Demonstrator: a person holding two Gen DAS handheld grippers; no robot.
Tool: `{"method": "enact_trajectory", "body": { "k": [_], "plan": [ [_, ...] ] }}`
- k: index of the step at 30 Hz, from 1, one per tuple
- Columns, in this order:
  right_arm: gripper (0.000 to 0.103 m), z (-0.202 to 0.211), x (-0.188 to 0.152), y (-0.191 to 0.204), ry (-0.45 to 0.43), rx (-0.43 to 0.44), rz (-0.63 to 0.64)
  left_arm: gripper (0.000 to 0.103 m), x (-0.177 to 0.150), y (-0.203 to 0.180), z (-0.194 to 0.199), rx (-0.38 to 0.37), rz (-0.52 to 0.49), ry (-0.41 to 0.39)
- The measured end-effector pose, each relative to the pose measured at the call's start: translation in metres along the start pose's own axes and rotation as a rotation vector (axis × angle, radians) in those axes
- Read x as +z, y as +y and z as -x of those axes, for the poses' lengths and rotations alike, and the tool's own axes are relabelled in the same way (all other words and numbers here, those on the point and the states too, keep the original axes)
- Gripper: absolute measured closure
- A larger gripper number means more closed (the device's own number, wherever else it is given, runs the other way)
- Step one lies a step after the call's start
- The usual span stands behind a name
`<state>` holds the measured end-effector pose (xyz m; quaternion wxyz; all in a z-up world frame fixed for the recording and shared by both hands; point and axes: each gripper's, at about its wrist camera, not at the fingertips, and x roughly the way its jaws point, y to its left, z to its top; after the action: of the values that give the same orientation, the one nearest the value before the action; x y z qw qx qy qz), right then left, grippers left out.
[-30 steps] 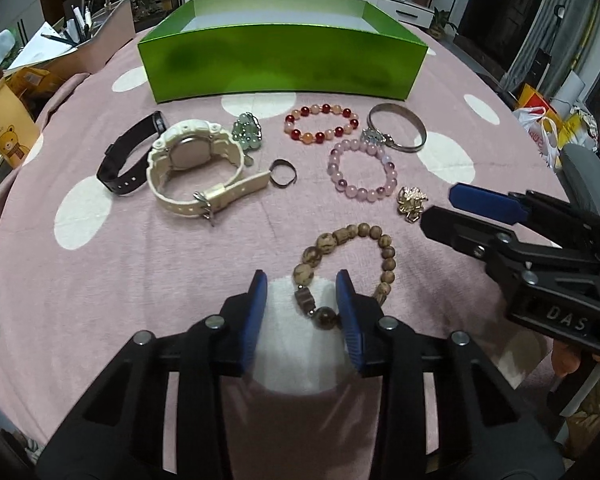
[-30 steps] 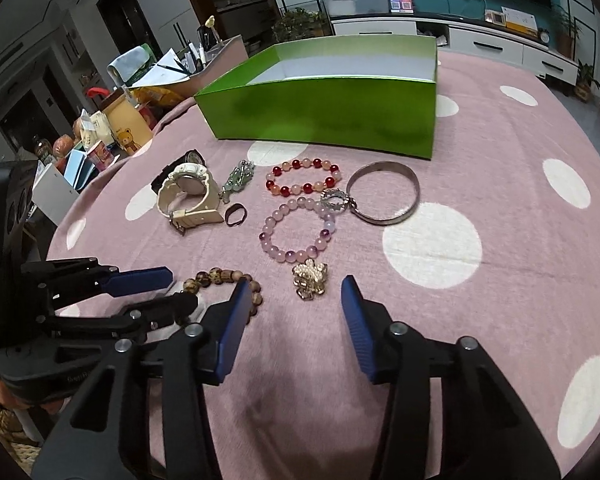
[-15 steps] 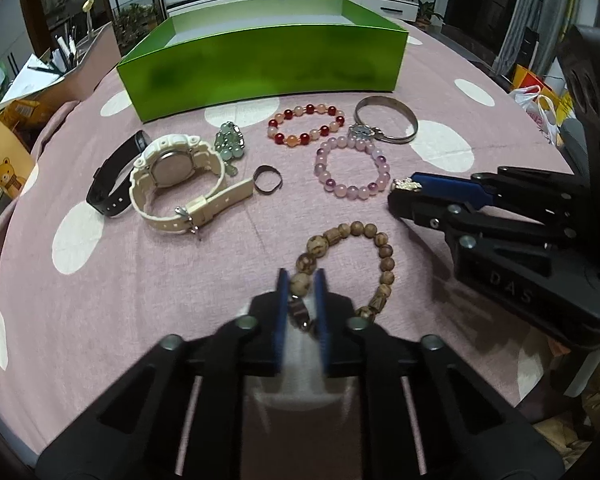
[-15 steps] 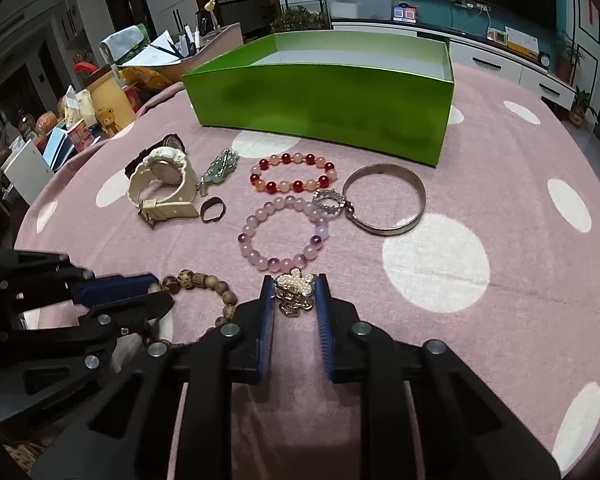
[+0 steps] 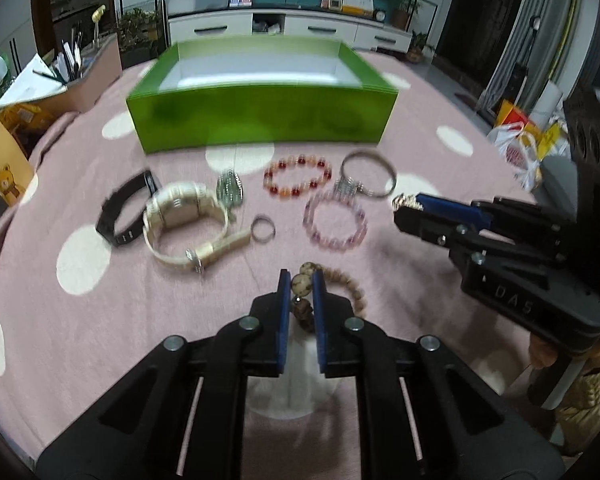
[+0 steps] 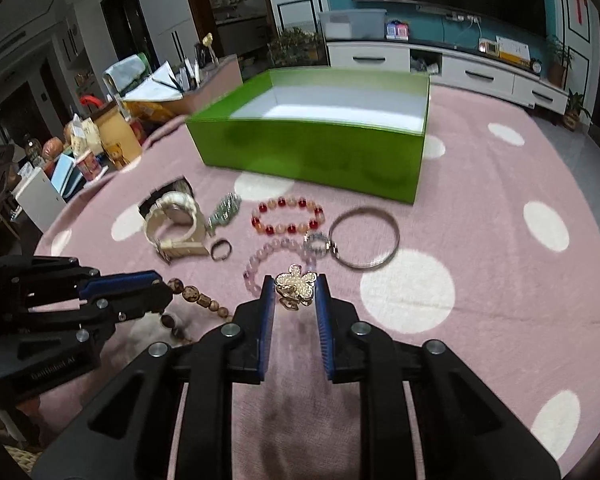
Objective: Organize jewelry
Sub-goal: 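Carry both items over the green box and open both tools to drop them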
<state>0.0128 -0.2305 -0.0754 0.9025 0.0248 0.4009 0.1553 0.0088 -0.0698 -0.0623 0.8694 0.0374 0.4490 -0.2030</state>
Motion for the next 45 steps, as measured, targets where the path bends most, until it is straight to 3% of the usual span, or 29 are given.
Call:
{"method": "enact_trajectory", "body": {
  "k": [9,19,28,38,41,43,45],
  "plan": [
    [0.083,0.021,0.032,-0.004,-0.094,0.013,0.002,0.092,0.049,0.004,0.029,-0.004,-0.001,-0.111],
    [0.083,0.014,0.086,-0.025,-0.199,-0.016,-0.022,0.092,0.136,0.018,0.026,0.023,-0.003,-0.191],
    [0.083,-0.026,0.127,-0.046,-0.19,-0.025,-0.051,0.092,0.201,0.042,-0.023,0.047,0.058,-0.158],
    [0.082,-0.085,0.143,-0.058,-0.075,-0.066,-0.06,0.092,0.215,0.06,-0.094,0.083,0.101,-0.039],
    [0.077,-0.093,0.144,-0.06,-0.061,-0.077,-0.062,0.092,0.215,0.063,-0.104,0.096,0.1,-0.018],
    [0.065,-0.092,0.145,-0.063,-0.066,-0.081,-0.074,0.084,0.213,0.065,-0.107,0.092,0.104,-0.009],
    [0.064,-0.089,0.146,-0.067,-0.076,-0.085,-0.085,0.072,0.212,0.066,-0.107,0.107,0.104,-0.013]
  ]
}}
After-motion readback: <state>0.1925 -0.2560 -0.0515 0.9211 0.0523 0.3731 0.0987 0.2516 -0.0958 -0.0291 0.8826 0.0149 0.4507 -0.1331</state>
